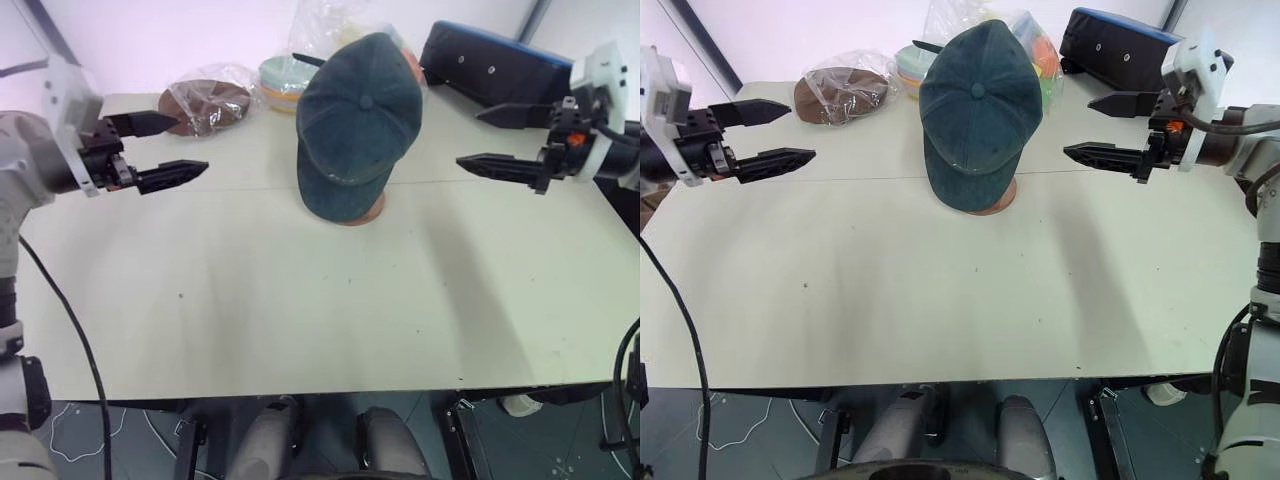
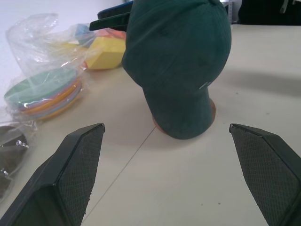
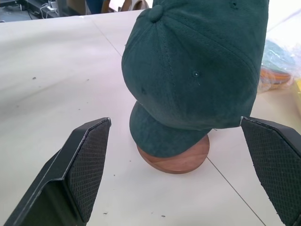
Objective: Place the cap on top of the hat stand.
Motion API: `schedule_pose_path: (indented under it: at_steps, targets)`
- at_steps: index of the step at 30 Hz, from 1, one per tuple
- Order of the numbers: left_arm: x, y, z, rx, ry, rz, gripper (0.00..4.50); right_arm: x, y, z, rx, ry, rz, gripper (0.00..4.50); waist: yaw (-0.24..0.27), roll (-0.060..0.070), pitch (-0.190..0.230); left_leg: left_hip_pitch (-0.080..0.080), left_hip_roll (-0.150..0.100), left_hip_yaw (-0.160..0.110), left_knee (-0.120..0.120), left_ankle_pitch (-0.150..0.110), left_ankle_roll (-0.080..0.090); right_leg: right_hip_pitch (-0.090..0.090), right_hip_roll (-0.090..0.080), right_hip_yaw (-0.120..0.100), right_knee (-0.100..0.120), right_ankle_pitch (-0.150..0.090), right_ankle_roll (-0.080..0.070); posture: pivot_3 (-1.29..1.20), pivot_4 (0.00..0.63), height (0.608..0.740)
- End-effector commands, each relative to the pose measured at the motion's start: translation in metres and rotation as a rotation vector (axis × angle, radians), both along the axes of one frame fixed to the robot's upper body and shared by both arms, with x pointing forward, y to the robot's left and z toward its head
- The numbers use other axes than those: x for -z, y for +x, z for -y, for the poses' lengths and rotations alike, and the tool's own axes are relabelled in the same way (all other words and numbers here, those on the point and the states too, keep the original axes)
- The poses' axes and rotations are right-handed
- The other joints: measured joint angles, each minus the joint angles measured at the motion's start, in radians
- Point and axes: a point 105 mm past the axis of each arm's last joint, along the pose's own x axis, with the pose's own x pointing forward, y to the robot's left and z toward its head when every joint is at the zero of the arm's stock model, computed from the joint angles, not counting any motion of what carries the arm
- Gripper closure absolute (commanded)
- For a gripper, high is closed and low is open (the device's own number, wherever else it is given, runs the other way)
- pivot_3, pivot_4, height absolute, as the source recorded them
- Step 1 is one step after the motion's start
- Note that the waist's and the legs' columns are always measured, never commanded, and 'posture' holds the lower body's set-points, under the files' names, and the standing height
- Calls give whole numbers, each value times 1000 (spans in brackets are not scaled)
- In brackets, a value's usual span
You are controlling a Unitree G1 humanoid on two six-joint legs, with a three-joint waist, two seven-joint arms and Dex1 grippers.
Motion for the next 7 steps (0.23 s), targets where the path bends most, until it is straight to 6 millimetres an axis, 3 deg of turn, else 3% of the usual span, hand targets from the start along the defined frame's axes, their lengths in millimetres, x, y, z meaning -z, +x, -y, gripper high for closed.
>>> schedule_pose_path:
  at_steps: [1, 7]
  targets:
    - [-14, -3, 0, 6, 15, 62, 31, -19, -9, 1, 0, -7, 83, 0, -1, 0, 0, 0, 0, 0, 0, 0, 0, 0, 0, 0, 0, 0, 0, 0, 150, 740]
    - [-16, -4, -1, 11, 16, 77, 31, -19, -9, 2, 4, -6, 83, 0, 0, 0, 0, 0, 0, 0, 0, 0, 0, 0, 0, 0, 0, 0, 0, 0, 150, 740]
